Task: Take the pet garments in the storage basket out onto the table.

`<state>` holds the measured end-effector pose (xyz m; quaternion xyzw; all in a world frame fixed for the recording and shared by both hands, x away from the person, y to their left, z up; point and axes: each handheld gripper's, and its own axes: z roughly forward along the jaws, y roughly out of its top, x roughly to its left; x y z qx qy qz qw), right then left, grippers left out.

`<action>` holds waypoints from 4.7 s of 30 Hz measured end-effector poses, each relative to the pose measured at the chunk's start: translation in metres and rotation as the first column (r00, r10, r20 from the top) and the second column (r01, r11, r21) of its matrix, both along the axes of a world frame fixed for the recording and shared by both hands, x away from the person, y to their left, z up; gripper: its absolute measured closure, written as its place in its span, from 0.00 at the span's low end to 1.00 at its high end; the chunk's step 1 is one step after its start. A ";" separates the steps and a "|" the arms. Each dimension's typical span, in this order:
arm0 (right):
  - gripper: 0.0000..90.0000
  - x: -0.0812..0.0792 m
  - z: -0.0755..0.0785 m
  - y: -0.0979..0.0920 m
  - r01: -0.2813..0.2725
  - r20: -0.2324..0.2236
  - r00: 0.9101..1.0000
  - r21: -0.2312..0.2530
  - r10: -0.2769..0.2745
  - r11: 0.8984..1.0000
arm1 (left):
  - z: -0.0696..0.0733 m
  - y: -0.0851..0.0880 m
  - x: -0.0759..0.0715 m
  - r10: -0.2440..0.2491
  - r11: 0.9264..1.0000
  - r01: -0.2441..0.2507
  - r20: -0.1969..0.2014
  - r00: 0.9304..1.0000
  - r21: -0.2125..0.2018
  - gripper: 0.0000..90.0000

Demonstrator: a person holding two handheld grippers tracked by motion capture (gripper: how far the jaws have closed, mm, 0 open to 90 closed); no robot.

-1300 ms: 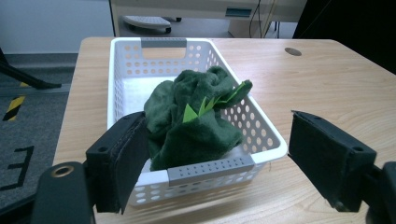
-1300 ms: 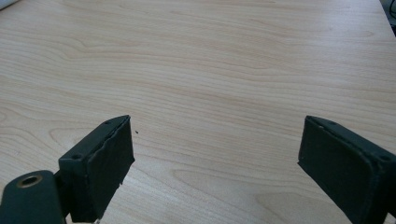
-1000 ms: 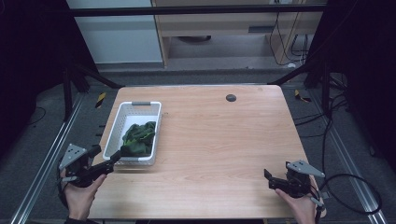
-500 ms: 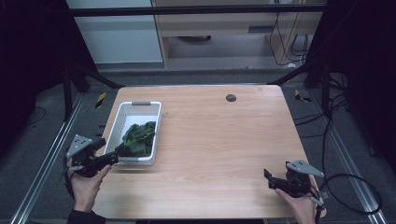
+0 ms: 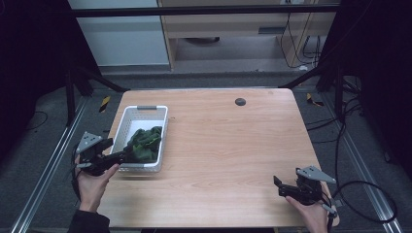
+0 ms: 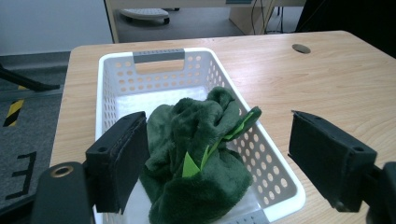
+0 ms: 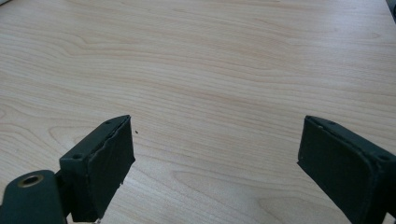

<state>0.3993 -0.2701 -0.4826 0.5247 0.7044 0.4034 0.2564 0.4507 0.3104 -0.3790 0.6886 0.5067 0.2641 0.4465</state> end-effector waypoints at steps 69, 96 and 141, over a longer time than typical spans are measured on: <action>0.13 0.004 -0.003 0.000 -0.043 -0.039 0.998 -0.003 0.043 0.999 | -0.025 -0.027 0.083 -0.074 0.960 0.163 -0.354 0.932 0.227 0.36; 0.13 0.005 -0.005 0.002 -0.060 -0.053 0.997 -0.011 0.059 0.998 | -0.040 -0.032 0.093 -0.063 0.935 0.222 -0.487 0.871 0.277 0.70; 0.13 0.005 -0.004 0.001 -0.058 -0.055 0.997 -0.011 0.057 0.998 | 0.046 -0.019 0.061 -0.104 0.954 0.189 -0.334 0.937 0.232 0.90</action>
